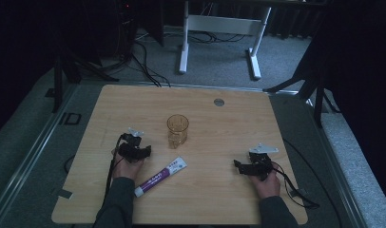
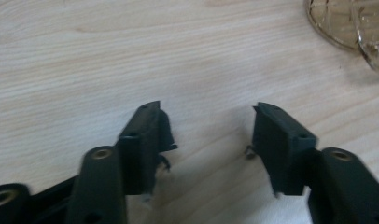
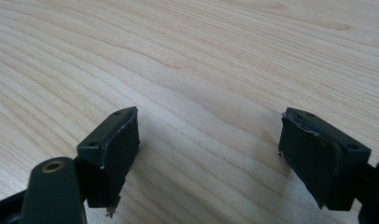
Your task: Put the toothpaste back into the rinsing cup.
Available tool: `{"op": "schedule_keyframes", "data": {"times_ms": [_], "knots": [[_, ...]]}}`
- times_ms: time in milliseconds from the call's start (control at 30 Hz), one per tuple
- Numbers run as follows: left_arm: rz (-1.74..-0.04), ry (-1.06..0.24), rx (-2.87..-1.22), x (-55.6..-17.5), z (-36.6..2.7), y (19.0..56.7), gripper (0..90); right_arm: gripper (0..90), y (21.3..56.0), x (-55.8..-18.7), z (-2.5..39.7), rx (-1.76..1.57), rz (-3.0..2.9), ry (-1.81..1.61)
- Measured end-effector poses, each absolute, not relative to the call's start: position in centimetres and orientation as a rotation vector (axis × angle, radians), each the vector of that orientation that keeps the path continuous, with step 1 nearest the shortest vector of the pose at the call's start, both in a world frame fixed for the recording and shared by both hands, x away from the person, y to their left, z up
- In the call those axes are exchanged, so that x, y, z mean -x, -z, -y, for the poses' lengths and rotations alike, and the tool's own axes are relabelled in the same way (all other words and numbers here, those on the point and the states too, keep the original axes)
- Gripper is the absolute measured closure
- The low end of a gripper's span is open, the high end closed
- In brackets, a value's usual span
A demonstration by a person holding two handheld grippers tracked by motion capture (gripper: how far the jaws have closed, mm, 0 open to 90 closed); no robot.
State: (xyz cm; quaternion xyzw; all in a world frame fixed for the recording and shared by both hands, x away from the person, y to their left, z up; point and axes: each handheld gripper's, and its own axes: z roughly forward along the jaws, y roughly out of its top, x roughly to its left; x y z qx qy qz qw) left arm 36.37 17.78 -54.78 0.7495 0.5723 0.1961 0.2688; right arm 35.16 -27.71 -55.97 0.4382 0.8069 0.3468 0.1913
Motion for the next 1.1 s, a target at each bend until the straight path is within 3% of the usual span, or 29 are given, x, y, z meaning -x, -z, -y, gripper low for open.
{"op": "schedule_keyframes", "data": {"times_ms": [200,1100], "knots": [[-1.53,-0.535,-2.029,-35.6,-18.3,54.0,50.8,20.2,56.0,-35.2,27.7,-1.231,-2.266,-0.973],[-1.244,-0.488,-2.125,-31.9,-16.6,48.4,49.4,20.2,56.0,-35.2,27.7,-1.231,-2.265,-0.974]]}}
